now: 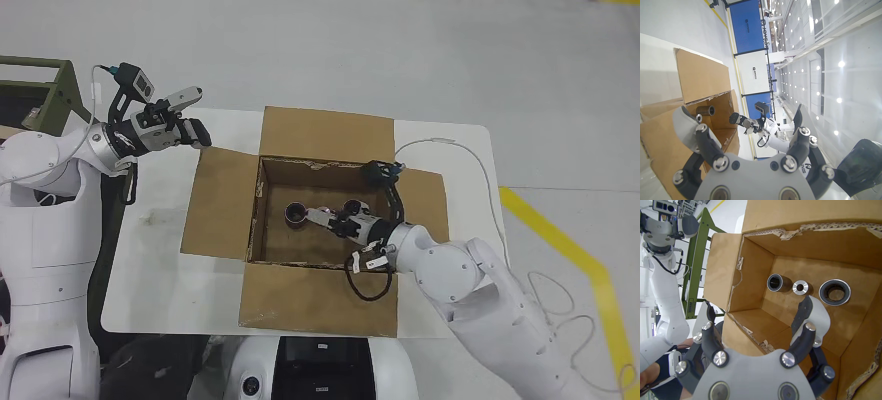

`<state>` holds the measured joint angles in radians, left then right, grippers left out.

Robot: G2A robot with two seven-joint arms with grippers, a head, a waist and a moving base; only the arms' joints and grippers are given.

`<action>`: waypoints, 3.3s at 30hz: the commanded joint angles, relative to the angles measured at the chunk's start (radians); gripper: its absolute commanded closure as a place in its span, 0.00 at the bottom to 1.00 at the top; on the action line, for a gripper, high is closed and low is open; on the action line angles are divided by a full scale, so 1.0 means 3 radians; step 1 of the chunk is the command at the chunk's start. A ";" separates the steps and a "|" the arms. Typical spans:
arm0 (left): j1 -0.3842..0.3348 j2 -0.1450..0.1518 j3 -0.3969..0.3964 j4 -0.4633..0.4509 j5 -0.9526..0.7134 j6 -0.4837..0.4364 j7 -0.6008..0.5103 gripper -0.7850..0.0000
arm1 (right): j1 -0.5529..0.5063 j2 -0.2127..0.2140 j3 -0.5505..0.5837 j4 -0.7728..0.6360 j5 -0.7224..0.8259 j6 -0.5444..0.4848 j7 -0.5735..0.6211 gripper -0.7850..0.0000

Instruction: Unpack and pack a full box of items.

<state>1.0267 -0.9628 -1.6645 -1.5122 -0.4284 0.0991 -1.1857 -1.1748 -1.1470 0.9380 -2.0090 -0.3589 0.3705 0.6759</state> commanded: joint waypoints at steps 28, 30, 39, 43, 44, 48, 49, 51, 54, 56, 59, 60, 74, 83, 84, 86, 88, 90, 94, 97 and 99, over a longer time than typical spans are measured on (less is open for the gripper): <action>0.0000 0.0000 0.0000 0.0000 0.0000 0.0000 0.0000 0.00 | 0.0383 0.0008 -0.0304 0.0347 -0.1180 -0.0346 0.0655 0.00; 0.0000 0.0000 0.0000 0.0000 0.0000 0.0000 0.0000 0.00 | 0.0454 -0.0014 -0.0388 0.0409 -0.1279 -0.0346 0.0690 0.00; 0.0000 0.0000 0.0000 0.0000 0.0000 0.0000 0.0000 0.00 | 0.0656 -0.0099 -0.0598 0.0581 -0.1680 -0.0180 0.0820 0.00; 0.0000 0.0000 0.0000 0.0000 0.0000 0.0000 0.0000 0.00 | 0.0701 -0.0121 -0.0606 0.0666 -0.1765 -0.0155 0.0880 0.00; 0.0000 0.0000 0.0000 0.0000 0.0000 0.0000 0.0000 0.00 | 0.0709 -0.0127 -0.0604 0.0689 -0.1774 -0.0153 0.0889 0.02; 0.0000 0.0000 0.0000 0.0000 0.0000 0.0000 0.0000 0.00 | 0.0735 -0.0152 -0.0597 0.0781 -0.1786 -0.0142 0.0909 0.06; 0.0000 0.0000 0.0000 0.0000 0.0000 0.0000 0.0000 0.00 | 0.0739 -0.0159 -0.0602 0.0801 -0.1791 -0.0132 0.0917 0.05; 0.0000 0.0000 0.0000 0.0000 0.0000 0.0000 0.0000 0.00 | 0.0751 -0.0175 -0.0619 0.0832 -0.1814 -0.0087 0.0954 0.06; 0.0000 0.0000 0.0000 0.0000 0.0000 0.0000 0.0000 0.00 | 0.0769 -0.0199 -0.0659 0.0870 -0.1885 -0.0019 0.1013 0.15; 0.0000 0.0000 0.0000 0.0000 0.0000 0.0000 0.0000 0.00 | 0.0781 -0.0217 -0.0689 0.0897 -0.1933 0.0022 0.1045 0.17; 0.0000 0.0000 0.0000 0.0000 0.0000 0.0000 0.0000 0.00 | 0.0803 -0.0244 -0.0730 0.0948 -0.2017 0.0090 0.1088 0.16; 0.0000 0.0000 0.0000 0.0000 0.0000 0.0000 0.0000 0.00 | 0.0810 -0.0253 -0.0738 0.0969 -0.2030 0.0110 0.1099 0.20; 0.0000 0.0000 0.0000 0.0000 0.0000 0.0000 0.0000 0.00 | 0.0898 -0.0394 -0.0822 0.1255 -0.2170 0.0354 0.1151 0.25; 0.0000 0.0000 0.0000 0.0000 0.0000 0.0000 0.0000 0.00 | 0.0964 -0.0484 -0.0866 0.1442 -0.2203 0.0373 0.1198 0.28; 0.0000 0.0000 0.0000 0.0000 0.0000 0.0000 0.0000 0.00 | 0.0969 -0.0492 -0.0875 0.1454 -0.2216 0.0369 0.1213 0.29; 0.0000 0.0000 0.0000 0.0000 0.0000 0.0000 0.0000 0.00 | 0.0971 -0.0508 -0.0878 0.1474 -0.2228 0.0375 0.1228 0.29; 0.0000 0.0000 0.0000 0.0000 0.0000 0.0000 0.0000 0.00 | 0.0968 -0.0521 -0.0870 0.1492 -0.2229 0.0369 0.1230 0.30; 0.0000 0.0000 0.0000 0.0000 0.0000 0.0000 0.0000 0.00 | 0.0962 -0.0532 -0.0858 0.1508 -0.2234 0.0366 0.1228 0.31; 0.0000 0.0000 0.0000 0.0000 0.0000 0.0000 0.0000 0.00 | 0.0955 -0.0555 -0.0838 0.1532 -0.2255 0.0348 0.1216 0.42; 0.0000 0.0000 0.0000 0.0000 0.0000 0.0000 0.0000 0.00 | 0.0956 -0.0574 -0.0831 0.1568 -0.2269 0.0333 0.1214 0.53; 0.0000 0.0000 0.0000 0.0000 0.0000 0.0000 0.0000 0.00 | 0.0955 -0.0586 -0.0825 0.1581 -0.2277 0.0323 0.1215 0.56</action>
<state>1.0267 -0.9628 -1.6645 -1.5122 -0.4284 0.0991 -1.1857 -0.8881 -1.3213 0.6897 -1.5362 -1.0410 0.4688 1.0399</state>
